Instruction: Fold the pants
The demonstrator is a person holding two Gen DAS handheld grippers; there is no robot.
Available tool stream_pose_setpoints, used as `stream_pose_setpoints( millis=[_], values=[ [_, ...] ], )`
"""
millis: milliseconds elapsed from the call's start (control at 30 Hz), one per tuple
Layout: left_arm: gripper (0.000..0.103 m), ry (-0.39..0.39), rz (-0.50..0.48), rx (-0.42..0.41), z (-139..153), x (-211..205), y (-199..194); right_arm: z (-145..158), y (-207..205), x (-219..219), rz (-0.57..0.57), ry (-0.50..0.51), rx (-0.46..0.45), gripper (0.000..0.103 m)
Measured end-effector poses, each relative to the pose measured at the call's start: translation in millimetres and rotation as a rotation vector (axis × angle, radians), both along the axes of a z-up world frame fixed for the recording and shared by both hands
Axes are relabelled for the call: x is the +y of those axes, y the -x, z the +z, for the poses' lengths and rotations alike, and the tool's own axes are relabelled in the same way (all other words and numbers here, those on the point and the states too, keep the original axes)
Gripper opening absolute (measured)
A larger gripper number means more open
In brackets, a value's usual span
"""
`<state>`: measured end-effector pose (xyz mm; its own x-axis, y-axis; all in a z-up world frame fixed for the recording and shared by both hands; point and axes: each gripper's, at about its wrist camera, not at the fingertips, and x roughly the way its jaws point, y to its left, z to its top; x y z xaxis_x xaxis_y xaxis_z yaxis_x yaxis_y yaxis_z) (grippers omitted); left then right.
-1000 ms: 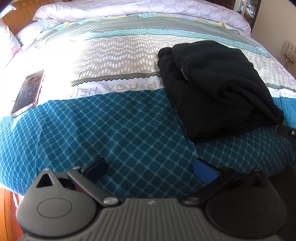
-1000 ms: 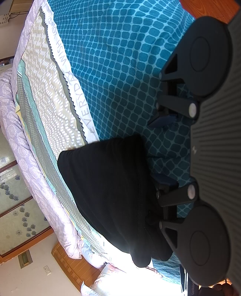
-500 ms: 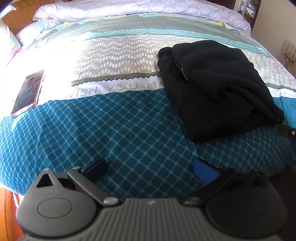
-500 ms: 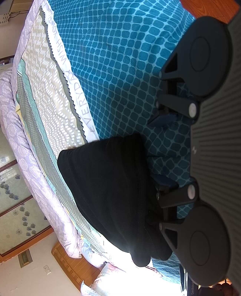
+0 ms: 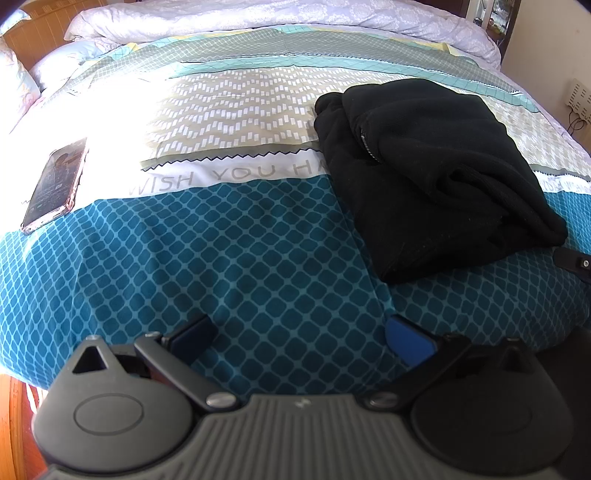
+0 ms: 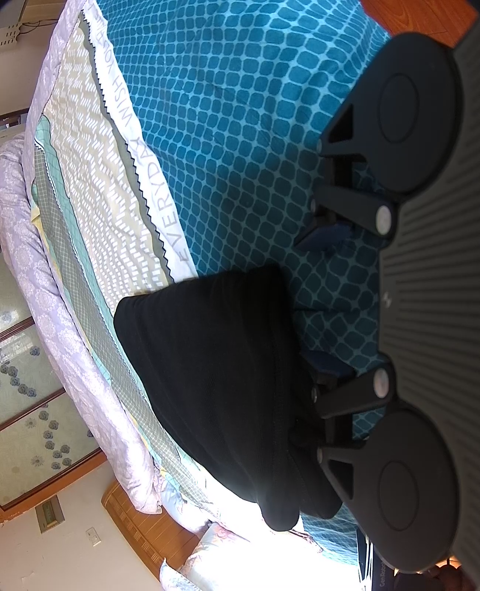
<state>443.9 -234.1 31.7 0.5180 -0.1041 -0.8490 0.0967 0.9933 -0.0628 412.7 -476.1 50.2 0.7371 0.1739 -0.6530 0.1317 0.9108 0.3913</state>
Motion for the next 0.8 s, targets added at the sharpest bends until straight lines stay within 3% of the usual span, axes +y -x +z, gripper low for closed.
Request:
stream_pose_setpoints(
  millis=[800],
  values=[
    [0.103,-0.012,-0.016,-0.002,-2.2,0.1,-1.3,-4.0,-1.4,-6.6,0.051,-0.013,-0.022,0.077]
  ],
)
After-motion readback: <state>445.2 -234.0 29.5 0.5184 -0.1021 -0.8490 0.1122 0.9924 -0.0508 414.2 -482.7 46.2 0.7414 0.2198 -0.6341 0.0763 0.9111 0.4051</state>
